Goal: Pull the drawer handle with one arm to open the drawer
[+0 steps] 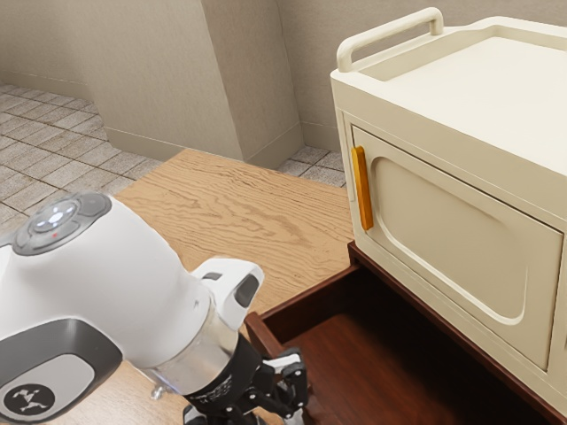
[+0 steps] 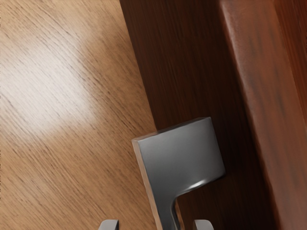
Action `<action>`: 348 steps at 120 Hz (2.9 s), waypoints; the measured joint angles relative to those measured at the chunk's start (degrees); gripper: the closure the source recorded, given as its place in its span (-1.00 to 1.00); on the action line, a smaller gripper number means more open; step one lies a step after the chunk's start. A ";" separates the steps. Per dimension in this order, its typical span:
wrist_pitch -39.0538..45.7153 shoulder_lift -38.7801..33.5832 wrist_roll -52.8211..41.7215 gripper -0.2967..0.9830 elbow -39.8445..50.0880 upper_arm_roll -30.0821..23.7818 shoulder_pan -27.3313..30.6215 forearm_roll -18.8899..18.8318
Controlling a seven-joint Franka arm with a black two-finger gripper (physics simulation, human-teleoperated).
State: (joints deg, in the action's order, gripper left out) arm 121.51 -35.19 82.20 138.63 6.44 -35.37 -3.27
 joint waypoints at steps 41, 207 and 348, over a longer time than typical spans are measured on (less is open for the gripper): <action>0.46 -3.65 0.31 0.36 2.67 -0.05 -0.06 -0.90; -10.18 -0.07 0.66 0.04 -19.83 -4.88 7.31 -8.21; -34.03 21.19 6.52 -0.53 -36.53 -1.03 34.94 2.60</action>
State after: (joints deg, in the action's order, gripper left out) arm 87.48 -14.00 88.72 102.10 5.41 -0.43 -0.67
